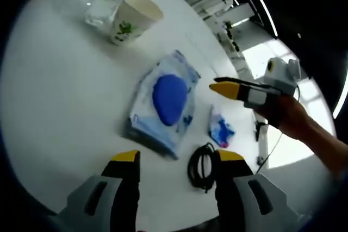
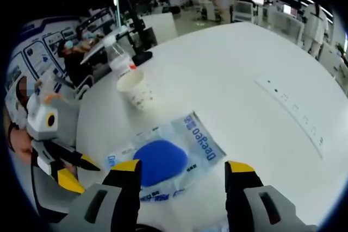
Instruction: Arrange the tabletop items into an orderly group along one side of the table until the central work area is clear of visible clutter.
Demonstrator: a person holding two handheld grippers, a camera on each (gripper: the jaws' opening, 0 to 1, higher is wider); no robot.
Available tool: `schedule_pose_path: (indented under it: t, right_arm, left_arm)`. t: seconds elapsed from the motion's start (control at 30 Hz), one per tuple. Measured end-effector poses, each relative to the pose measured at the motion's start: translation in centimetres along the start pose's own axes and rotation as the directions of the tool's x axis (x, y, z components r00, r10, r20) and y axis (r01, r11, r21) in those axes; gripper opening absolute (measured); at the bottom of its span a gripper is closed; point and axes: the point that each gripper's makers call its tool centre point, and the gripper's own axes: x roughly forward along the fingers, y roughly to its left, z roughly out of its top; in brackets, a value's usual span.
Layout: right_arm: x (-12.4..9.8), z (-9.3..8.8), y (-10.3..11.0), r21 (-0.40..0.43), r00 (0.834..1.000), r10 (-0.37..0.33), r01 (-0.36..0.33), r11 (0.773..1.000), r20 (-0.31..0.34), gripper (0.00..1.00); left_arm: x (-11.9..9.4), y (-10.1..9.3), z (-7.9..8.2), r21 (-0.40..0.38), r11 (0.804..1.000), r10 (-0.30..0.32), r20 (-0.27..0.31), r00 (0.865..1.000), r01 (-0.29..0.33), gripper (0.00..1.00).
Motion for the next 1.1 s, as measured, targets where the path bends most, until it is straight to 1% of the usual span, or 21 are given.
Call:
schedule_pose_path:
  t: [0.07, 0.3, 0.4, 0.47, 0.53, 0.67, 0.73, 0.8, 0.87, 1.0, 1.07, 1.1]
  right_arm:
    - [0.7, 0.4, -0.3, -0.004, 1.000, 0.004, -0.004, 1.000, -0.002, 0.62]
    - [1.7, 0.0, -0.7, -0.011, 1.000, -0.003, 0.003, 1.000, -0.014, 0.58]
    - [2.1, -0.2, -1.1, -0.033, 0.999, -0.017, 0.016, 0.999, -0.039, 0.57]
    - [2.5, 0.0, -1.7, -0.042, 0.999, -0.025, 0.023, 0.999, -0.037, 0.55]
    - [2.4, 0.3, -1.7, -0.057, 0.999, -0.029, 0.027, 0.998, -0.033, 0.54]
    - [3.0, 0.3, -2.5, -0.053, 0.999, -0.035, 0.033, 0.998, -0.036, 0.52]
    - [3.1, 0.1, -2.2, -0.048, 0.999, -0.034, 0.033, 0.998, -0.034, 0.51]
    - [3.7, 0.1, -2.8, -0.053, 0.999, -0.036, 0.034, 0.998, -0.039, 0.50]
    - [3.7, -0.4, -2.1, -0.078, 0.998, -0.040, 0.036, 0.996, -0.055, 0.48]
    - [4.9, -0.3, -3.6, -0.094, 0.996, -0.057, 0.051, 0.994, -0.068, 0.45]
    - [4.6, -0.2, -3.6, -0.099, 0.996, -0.064, 0.057, 0.993, -0.066, 0.43]
    - [5.1, -0.2, -4.3, -0.104, 0.995, -0.073, 0.066, 0.992, -0.068, 0.42]
  left_arm:
    - [0.1, 0.0, -0.1, -0.015, 1.000, 0.003, -0.001, 1.000, -0.003, 0.53]
    - [1.0, 0.2, -0.8, -0.056, 0.998, 0.023, -0.015, 1.000, -0.024, 0.47]
    - [1.4, 0.2, -0.8, -0.057, 0.998, 0.029, -0.020, 0.999, -0.030, 0.46]
    - [1.6, 0.1, -0.7, -0.061, 0.998, 0.031, -0.017, 0.999, -0.032, 0.44]
    - [1.8, 0.2, -0.7, -0.063, 0.997, 0.032, -0.016, 0.999, -0.033, 0.42]
    - [2.4, 0.3, -0.6, -0.092, 0.995, 0.031, -0.015, 0.999, -0.032, 0.39]
    - [2.5, 0.5, -0.6, -0.077, 0.996, 0.041, -0.016, 0.999, -0.042, 0.38]
    - [2.7, 0.7, -0.6, -0.083, 0.995, 0.047, -0.017, 0.999, -0.048, 0.36]
    - [2.9, 0.9, -0.7, -0.095, 0.994, 0.055, -0.021, 0.998, -0.057, 0.33]
    - [3.5, 0.7, -0.7, -0.089, 0.994, 0.055, -0.028, 0.998, -0.058, 0.29]
    - [3.9, 0.6, -0.8, -0.088, 0.994, 0.058, -0.034, 0.998, -0.061, 0.27]
    - [4.1, 0.7, -1.0, -0.084, 0.994, 0.066, -0.039, 0.997, -0.069, 0.26]
